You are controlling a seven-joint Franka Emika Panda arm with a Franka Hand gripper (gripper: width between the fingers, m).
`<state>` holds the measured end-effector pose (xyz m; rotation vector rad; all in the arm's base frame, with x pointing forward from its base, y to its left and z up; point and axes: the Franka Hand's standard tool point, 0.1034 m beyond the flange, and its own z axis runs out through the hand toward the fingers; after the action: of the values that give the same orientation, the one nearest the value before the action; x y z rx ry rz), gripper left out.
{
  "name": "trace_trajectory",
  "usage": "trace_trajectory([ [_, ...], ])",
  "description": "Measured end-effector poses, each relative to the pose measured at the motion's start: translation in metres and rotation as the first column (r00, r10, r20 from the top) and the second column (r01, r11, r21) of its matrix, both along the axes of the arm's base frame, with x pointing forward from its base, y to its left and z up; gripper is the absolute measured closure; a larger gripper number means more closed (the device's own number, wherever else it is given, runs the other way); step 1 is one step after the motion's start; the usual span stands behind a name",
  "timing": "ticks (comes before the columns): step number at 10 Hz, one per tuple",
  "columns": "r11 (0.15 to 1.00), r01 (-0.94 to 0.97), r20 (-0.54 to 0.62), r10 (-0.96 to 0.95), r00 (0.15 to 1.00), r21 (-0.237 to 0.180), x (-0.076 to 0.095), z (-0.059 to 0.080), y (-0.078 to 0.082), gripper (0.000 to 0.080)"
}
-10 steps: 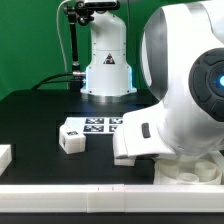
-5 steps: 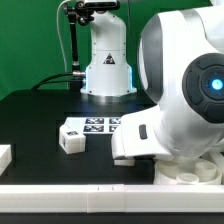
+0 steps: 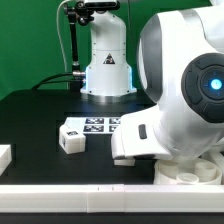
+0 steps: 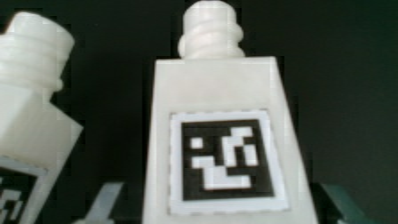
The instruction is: Assemble stool
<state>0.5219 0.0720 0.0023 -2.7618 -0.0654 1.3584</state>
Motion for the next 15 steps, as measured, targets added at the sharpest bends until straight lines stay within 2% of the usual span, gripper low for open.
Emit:
trace_trajectory([
  [2,1.000,-0.004,-0.002,0.004,1.000,0.013,0.004,0.006,-0.004,0.0464],
  [6,0.999,0.018,-0.062,-0.016,0.998,0.032,0.021,0.055,-0.012,0.0462],
  [7,0.999,0.017,-0.057,-0.015,0.998,0.033,0.024,0.064,-0.013,0.0462],
  [9,0.999,0.021,0.005,-0.021,1.000,0.034,0.034,0.059,-0.011,0.0462],
  [10,0.999,0.020,0.003,-0.020,1.000,0.034,0.033,0.059,-0.011,0.0462],
  [11,0.999,0.024,0.055,-0.026,0.998,0.035,0.042,0.055,-0.010,0.0462],
  [12,0.999,0.032,0.180,-0.038,0.983,0.037,0.058,0.056,-0.009,0.0462],
  [13,0.999,0.040,0.212,-0.046,0.976,0.032,0.058,0.067,-0.011,0.0462],
  [15,0.998,0.048,0.349,-0.057,0.936,0.036,0.082,0.092,-0.011,0.0462],
])
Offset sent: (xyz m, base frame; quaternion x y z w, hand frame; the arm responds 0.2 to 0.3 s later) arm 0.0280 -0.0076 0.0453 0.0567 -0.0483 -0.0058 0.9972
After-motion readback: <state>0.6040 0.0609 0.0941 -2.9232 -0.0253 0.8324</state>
